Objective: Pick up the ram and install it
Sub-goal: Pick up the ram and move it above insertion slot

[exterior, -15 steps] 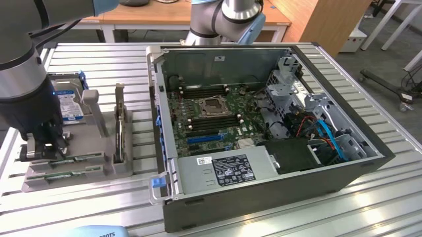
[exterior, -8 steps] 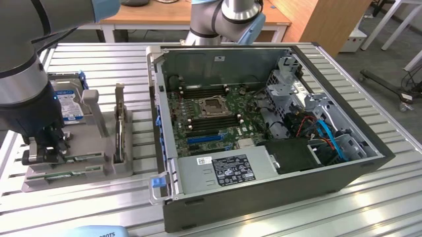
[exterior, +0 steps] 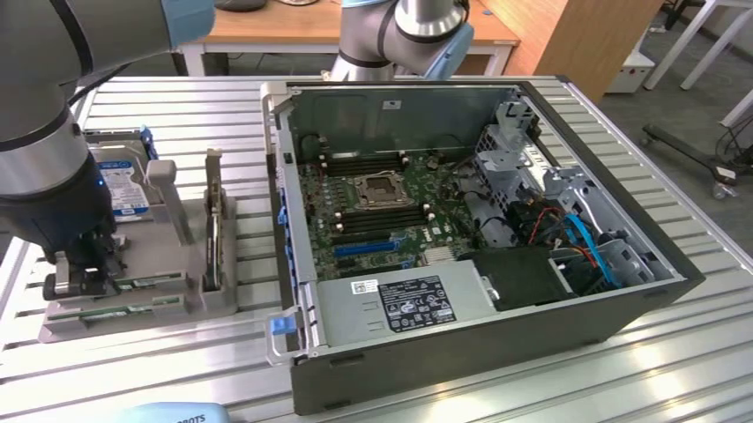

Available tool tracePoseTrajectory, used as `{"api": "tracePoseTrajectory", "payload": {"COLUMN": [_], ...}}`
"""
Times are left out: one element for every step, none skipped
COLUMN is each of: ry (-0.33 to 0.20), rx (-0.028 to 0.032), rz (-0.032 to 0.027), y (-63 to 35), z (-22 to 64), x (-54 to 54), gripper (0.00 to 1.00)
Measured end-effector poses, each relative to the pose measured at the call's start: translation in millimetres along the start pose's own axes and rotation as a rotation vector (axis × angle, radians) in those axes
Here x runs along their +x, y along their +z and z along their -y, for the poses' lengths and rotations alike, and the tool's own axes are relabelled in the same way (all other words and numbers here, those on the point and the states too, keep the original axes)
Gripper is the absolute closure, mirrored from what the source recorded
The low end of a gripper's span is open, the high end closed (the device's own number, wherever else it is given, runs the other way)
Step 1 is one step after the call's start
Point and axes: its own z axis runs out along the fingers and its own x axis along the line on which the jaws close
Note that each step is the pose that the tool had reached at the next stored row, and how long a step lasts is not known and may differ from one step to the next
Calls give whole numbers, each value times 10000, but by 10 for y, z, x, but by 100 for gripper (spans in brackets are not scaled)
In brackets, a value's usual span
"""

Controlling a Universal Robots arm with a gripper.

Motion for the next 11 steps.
{"api": "tracePoseTrajectory", "payload": {"ry": [0, 0, 1, 0, 0, 1, 0, 0, 0, 0, 0], "rx": [1, 1, 1, 1, 0, 1, 0, 0, 1, 1, 1], "rz": [0, 0, 1, 0, 0, 0, 0, 0, 0, 0, 1], "y": [15, 31, 45, 55, 66, 79, 90, 100, 111, 122, 133], "z": [1, 1, 2, 2, 2, 3, 3, 4, 4, 5, 5], "x": [0, 1, 1, 1, 1, 2, 2, 2, 3, 3, 3], "gripper": [65, 65, 65, 65, 65, 65, 65, 65, 65, 65, 65]}}
